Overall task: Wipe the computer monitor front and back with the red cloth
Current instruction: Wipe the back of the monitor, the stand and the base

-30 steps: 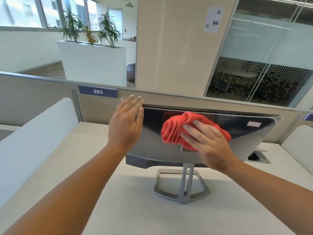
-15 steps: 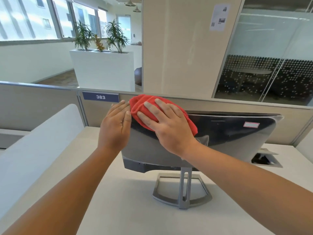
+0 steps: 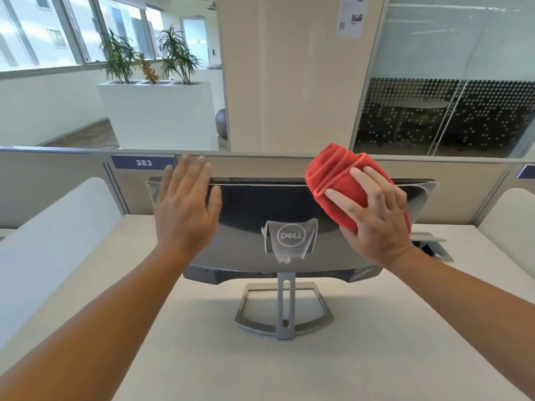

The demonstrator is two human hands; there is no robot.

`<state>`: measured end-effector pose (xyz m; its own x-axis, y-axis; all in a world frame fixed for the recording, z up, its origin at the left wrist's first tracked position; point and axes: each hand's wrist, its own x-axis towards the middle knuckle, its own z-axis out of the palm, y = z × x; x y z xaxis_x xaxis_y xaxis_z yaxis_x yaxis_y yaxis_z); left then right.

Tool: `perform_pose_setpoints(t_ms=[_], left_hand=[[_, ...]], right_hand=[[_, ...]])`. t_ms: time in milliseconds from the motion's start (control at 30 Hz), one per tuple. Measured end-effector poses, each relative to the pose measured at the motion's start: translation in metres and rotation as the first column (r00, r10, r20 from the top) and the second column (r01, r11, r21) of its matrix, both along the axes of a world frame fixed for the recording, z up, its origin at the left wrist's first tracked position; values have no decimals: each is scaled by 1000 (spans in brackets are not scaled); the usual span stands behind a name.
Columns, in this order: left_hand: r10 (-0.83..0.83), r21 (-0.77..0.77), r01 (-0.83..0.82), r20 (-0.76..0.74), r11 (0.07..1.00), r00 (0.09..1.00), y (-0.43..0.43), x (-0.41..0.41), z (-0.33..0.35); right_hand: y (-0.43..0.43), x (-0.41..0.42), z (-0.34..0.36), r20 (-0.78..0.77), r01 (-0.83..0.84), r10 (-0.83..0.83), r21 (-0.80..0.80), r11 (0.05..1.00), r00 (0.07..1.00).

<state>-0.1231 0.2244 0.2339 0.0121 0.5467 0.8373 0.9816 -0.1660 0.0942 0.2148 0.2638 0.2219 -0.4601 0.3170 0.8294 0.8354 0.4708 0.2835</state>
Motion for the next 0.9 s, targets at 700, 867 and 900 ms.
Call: perform_pose_setpoints(t_ms=[700,867,900], left_hand=[[-224,116,209,138,971,965,21,127,-18],[-237,137,221,118,966,964,24,124,-20],[-236,135,220,113,966,965,25,123,-21]], right_hand=[[15,67,-23,-361,-9,20,32,999,932],[13,-1,-31,-48,-171,176,102,980,983],[12,-10,-43,61,-216,211,94,972,976]])
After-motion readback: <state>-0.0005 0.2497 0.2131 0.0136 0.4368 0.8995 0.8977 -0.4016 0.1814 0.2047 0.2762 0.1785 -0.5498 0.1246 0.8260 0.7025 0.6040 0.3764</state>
